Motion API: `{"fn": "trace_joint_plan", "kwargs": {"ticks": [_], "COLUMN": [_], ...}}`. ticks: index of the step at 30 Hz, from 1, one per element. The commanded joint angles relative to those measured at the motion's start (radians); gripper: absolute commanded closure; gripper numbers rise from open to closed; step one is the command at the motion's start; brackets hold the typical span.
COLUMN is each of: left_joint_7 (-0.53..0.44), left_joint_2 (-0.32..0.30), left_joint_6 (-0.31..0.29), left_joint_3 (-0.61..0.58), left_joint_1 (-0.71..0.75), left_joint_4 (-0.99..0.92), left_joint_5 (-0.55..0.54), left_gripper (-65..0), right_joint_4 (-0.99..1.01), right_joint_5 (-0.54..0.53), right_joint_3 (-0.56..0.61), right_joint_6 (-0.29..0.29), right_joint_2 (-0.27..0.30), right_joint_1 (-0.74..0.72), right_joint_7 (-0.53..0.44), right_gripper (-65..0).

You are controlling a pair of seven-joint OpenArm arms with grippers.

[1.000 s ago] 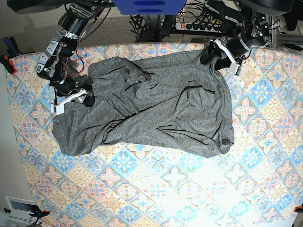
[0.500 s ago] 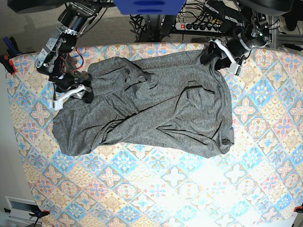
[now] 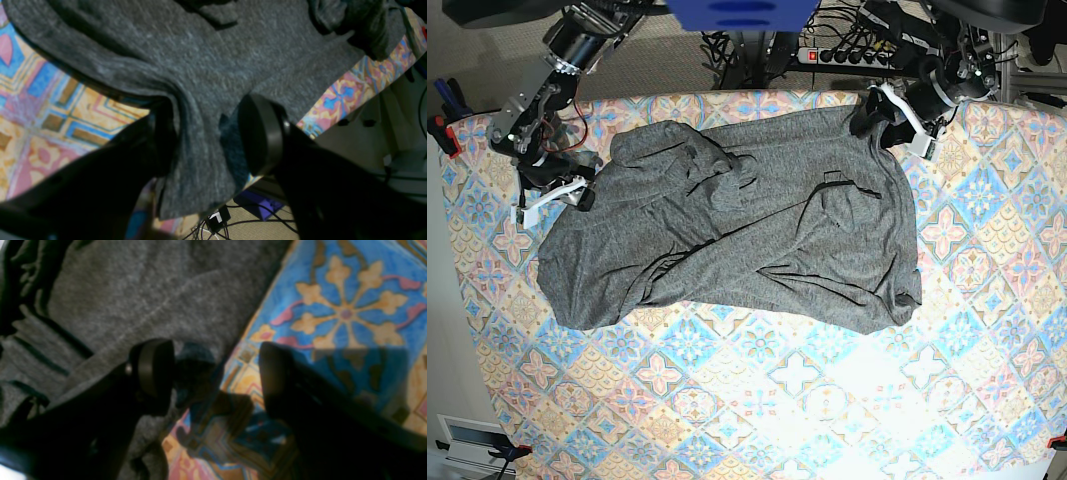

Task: Layout the t-shirt on the table in an organized manner, then fold the t-shirt properly
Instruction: 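Regrasp the shirt edge with the right gripper and pull it outward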

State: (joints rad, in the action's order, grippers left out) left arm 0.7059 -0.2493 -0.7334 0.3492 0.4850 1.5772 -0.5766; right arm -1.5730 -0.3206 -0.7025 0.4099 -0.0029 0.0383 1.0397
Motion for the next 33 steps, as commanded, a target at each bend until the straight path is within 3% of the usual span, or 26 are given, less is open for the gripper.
{"fn": "trace_joint_plan", "kwargs": {"ticks": [1, 12, 20, 27, 30, 33], "left_joint_7": [0.103, 0.103, 0.103, 0.103, 0.103, 0.103], "left_joint_2": [-0.005, -0.005, -0.005, -0.005, -0.005, -0.005], "left_joint_6": [0.035, 0.035, 0.035, 0.035, 0.035, 0.035], "left_joint_3": [-0.005, -0.009, -0.009, -0.005, -0.005, -0.005], "left_joint_1": [0.019, 0.019, 0.019, 0.019, 0.017, 0.014], "left_joint_4": [-0.011, -0.011, -0.010, -0.010, -0.010, -0.010], "left_joint_5": [0.097, 0.097, 0.097, 0.099, 0.099, 0.099], "left_gripper": [-32.3, -32.3, -32.3, -32.3, -32.2, -31.2], "right_joint_4": [-0.008, -0.008, -0.010, -0.010, -0.010, -0.010], "right_joint_5": [0.033, 0.093, 0.091, 0.091, 0.091, 0.091], "right_joint_3": [-0.004, 0.007, 0.182, 0.205, 0.206, 0.206], "right_joint_6": [-0.018, -0.021, -0.021, -0.021, -0.021, -0.021], "right_joint_2": [0.005, -0.001, -0.050, -0.076, -0.076, -0.072], "right_joint_1": [-0.002, -0.002, 0.002, 0.002, 0.004, 0.004], "right_joint_7": [0.018, -0.020, -0.022, -0.020, -0.020, -0.020], "right_gripper": [-38.8, -38.8, -38.8, -38.4, -33.3, -20.3]}}
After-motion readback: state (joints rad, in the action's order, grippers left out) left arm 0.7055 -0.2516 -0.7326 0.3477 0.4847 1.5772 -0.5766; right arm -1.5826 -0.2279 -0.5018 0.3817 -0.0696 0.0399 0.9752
